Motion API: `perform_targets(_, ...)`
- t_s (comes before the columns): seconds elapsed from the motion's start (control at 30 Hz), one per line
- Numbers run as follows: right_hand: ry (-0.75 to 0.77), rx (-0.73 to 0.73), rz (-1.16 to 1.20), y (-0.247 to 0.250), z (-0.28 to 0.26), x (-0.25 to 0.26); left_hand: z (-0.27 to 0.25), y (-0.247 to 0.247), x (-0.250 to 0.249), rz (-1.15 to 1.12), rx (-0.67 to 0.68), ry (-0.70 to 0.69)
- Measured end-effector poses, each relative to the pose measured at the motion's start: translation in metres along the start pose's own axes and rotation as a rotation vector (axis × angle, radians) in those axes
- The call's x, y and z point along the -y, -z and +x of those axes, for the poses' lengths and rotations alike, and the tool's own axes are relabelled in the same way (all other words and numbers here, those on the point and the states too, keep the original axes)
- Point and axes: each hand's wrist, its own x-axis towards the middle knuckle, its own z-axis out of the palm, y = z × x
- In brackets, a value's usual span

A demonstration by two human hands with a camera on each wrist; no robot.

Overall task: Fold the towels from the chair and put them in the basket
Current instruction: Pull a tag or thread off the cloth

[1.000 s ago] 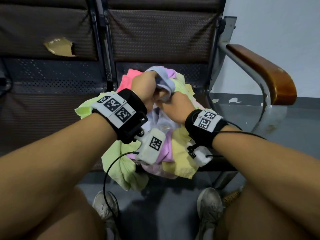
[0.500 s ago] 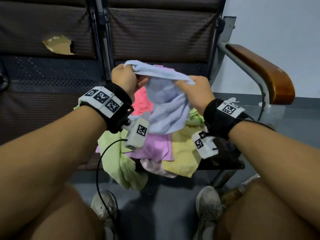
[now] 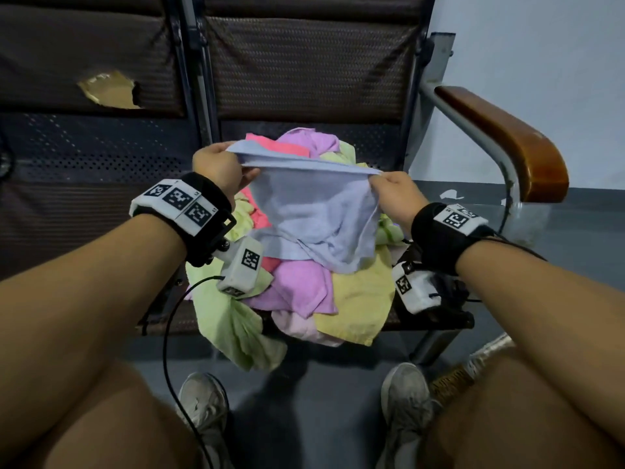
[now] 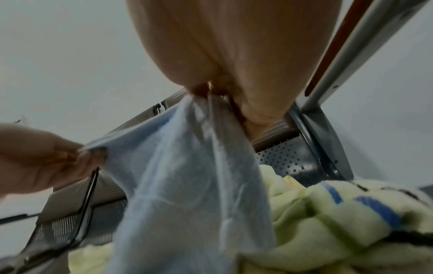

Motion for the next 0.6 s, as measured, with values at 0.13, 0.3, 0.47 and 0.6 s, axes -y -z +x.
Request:
perform_targets(0.13, 0.219, 0.098, -0.368, 0.005, -0.001, -0.006, 0.008, 0.009, 0.001, 0.040, -0.068, 0.017)
perform_targets(0.3, 0.221, 0.363, -0.845, 0.010, -0.004, -0.027, 0.015, 0.020, 0.001, 0.088, -0.030, 0.044)
perform_targets(0.47, 0.114, 0.126, -0.648, 0.024, 0.001, -0.032, 0.016, 0.025, 0.007, 0.182, 0.125, 0.065)
perform_targets(0.6, 0.185, -0.026, -0.626, 0.028, 0.001, -0.021, 0.013, 0.025, 0.011, 0.293, 0.104, 0.130)
